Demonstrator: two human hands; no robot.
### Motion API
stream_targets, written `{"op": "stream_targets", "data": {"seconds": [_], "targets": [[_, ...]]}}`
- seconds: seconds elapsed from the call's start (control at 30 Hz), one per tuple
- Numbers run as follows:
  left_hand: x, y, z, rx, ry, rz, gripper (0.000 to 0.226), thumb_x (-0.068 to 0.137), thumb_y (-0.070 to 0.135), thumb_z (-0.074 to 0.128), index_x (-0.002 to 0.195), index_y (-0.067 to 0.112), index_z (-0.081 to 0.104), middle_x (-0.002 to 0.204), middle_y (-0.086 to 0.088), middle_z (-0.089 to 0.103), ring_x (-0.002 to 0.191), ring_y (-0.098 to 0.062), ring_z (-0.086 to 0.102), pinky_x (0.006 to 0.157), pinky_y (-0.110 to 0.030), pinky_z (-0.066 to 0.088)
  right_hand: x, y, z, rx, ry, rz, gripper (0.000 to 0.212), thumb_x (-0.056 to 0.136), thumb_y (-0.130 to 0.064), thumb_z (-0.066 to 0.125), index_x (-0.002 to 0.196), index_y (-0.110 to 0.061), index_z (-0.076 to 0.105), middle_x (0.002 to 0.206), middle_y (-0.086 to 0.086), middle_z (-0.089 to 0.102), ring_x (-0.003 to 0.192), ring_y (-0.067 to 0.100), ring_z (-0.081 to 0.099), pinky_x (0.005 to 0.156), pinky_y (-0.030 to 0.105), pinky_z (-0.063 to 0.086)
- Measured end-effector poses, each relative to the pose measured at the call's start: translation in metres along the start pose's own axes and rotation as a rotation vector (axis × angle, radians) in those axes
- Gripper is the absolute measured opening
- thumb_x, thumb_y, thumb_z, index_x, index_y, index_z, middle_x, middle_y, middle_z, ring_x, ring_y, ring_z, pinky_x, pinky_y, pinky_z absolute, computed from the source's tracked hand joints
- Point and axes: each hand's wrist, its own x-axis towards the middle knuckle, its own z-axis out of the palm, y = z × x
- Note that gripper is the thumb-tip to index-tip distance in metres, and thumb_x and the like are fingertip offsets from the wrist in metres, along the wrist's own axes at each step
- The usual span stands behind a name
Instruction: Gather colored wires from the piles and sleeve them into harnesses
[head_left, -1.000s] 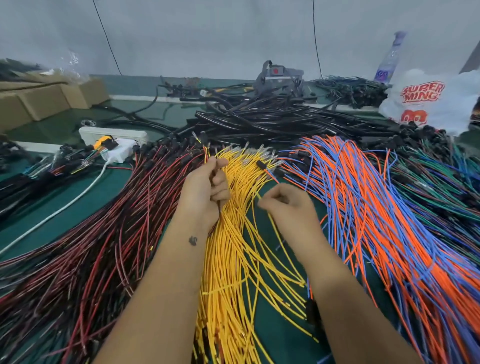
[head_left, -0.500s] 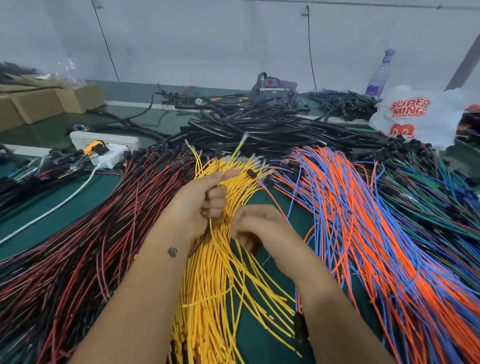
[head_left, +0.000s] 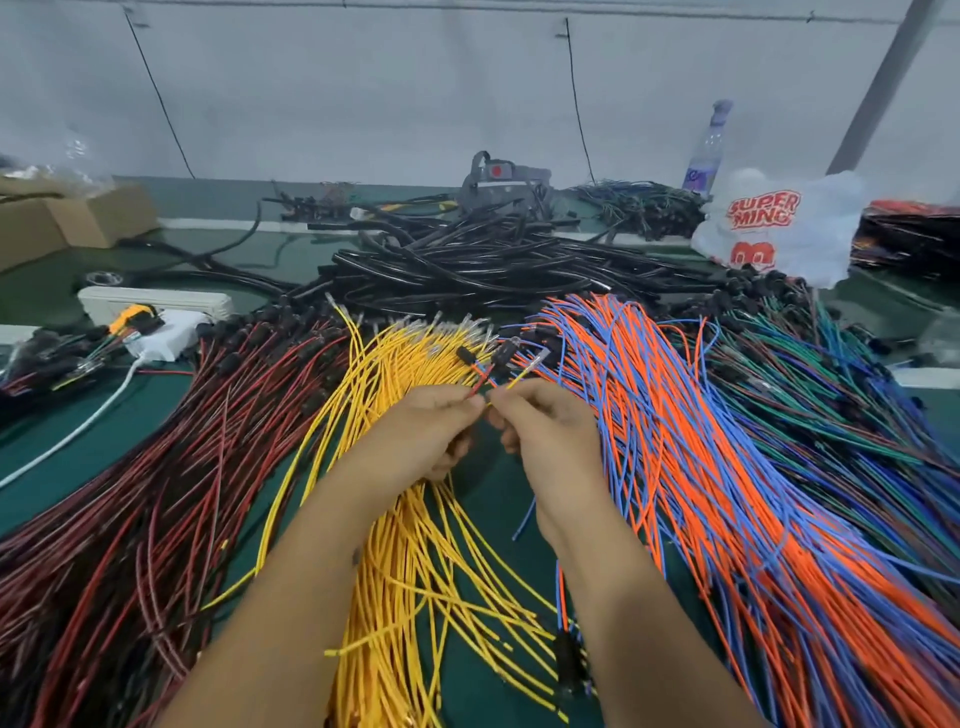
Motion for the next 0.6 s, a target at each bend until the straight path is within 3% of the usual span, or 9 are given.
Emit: {"op": "stream_targets", "data": {"seconds": [0.17,0.3,0.37,0.47,0.53,0.6], "targets": [[0.000,-0.009,0.008,0.455,0.193,0.233,0.031,0.101,0.028,0.041,0.081,0.021,0.063,0.051,0.016,0.046,0.049,-0.002,0.040,0.047,-0.017,0.029,-0.001,0.000,-0.004,-0.095,-0.026,-0.042,0.020,0.091,-0.017,0.062,0.071,-0.013,0.068,0.060,-0.004,0.058,0.055,0.004,0.048,0.053,0.014,0.040],[0.001,-0.013,0.007,0.480,0.287,0.342,0.030,0.102,0.026,0.039,0.078,0.022,0.056,0.057,0.013,0.046,0.055,-0.002,0.041,0.051,-0.020,0.029,-0.002,0.004,0.000,-0.254,0.000,-0.133,0.019,0.095,-0.020,0.057,0.081,-0.023,0.070,0.077,-0.009,0.066,0.071,0.002,0.057,0.071,0.024,0.048],[0.002,-0.014,0.002,0.347,0.355,0.313,0.029,0.101,0.027,0.037,0.078,0.020,0.054,0.054,0.011,0.040,0.050,-0.004,0.037,0.049,-0.022,0.028,-0.004,0.006,0.003,-0.378,0.049,-0.223,0.016,0.095,-0.018,0.055,0.098,-0.020,0.070,0.095,-0.005,0.065,0.088,0.007,0.059,0.081,0.027,0.047],[0.007,-0.012,-0.007,-0.064,0.394,0.160,0.033,0.102,0.024,0.035,0.073,0.020,0.049,0.048,0.010,0.035,0.042,-0.008,0.030,0.041,-0.021,0.026,-0.003,0.007,0.001,-0.629,0.059,-0.373,0.026,0.095,-0.014,0.052,0.117,-0.016,0.065,0.115,-0.003,0.063,0.109,0.016,0.056,0.094,0.034,0.045],[0.011,-0.006,-0.013,-0.324,0.362,0.055,0.034,0.100,0.014,0.032,0.067,0.019,0.040,0.039,0.010,0.034,0.032,-0.003,0.029,0.032,-0.015,0.023,-0.003,0.007,-0.002,-0.890,0.005,-0.352,0.035,0.095,-0.019,0.050,0.129,-0.018,0.057,0.123,0.000,0.062,0.117,0.023,0.051,0.099,0.037,0.040],[0.013,-0.003,-0.017,-0.434,0.359,0.002,0.034,0.096,0.008,0.033,0.063,0.018,0.032,0.036,0.009,0.031,0.028,-0.003,0.024,0.031,-0.012,0.019,-0.003,0.006,-0.004,-1.124,-0.021,-0.263,0.034,0.095,-0.024,0.048,0.129,-0.018,0.052,0.122,0.004,0.061,0.116,0.028,0.049,0.095,0.037,0.035]]}}
